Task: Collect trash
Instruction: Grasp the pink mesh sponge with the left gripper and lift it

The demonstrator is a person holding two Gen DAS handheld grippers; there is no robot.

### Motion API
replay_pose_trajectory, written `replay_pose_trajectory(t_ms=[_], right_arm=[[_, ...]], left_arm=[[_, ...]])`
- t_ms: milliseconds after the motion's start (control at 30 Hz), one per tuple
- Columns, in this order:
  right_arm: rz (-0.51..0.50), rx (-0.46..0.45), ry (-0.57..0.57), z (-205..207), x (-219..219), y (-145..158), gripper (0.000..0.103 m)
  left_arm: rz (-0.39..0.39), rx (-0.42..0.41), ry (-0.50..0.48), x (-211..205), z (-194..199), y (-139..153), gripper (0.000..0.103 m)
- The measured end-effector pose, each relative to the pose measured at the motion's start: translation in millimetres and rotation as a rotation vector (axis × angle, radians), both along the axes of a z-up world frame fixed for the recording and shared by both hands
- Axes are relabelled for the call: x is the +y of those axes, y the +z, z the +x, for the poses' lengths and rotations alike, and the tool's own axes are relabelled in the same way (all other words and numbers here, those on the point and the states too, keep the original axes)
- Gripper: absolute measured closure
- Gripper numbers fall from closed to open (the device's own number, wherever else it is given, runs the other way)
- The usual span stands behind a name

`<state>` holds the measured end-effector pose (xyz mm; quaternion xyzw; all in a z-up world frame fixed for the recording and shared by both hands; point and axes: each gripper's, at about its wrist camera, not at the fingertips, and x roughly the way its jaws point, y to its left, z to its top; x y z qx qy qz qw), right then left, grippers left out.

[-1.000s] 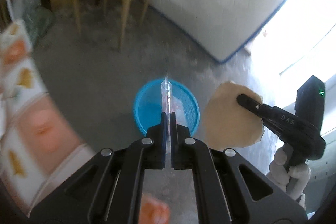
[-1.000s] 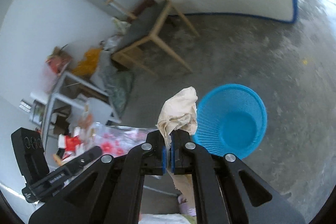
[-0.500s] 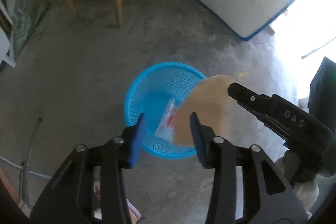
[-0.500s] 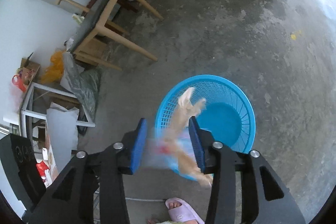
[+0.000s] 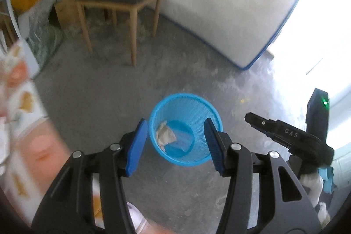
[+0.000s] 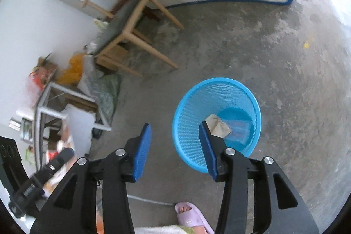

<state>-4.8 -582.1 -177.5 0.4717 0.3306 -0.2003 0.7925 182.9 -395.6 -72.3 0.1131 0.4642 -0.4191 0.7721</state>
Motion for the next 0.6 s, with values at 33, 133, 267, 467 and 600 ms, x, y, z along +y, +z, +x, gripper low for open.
replay_pose_trajectory(t_ms=[33,133,267,467,600], right_arm=[[-0.011,-0.012,0.015,-7,8,9,0.053],[-0.029,-0.021,0.060,-22,31,30,0.052],[-0.024,-0.020,0.131,-30,65,48,0.052],[-0.047,-0.061,0.352,-2,140,75,0.052],[-0.053,-0.093,0.545,34,201,88,0.052]], left_arm=[[-0.014,-0.021,-0.006,8,-5,8,0.048],[-0.072,-0.177,0.003,69,-38,47,0.042],[-0.079,-0.316,0.016,144,-79,65,0.035],[-0.040,-0.319,0.163,253,-114,58,0.035],[-0.049,-0.298,0.259,309,-134,51,0.035]])
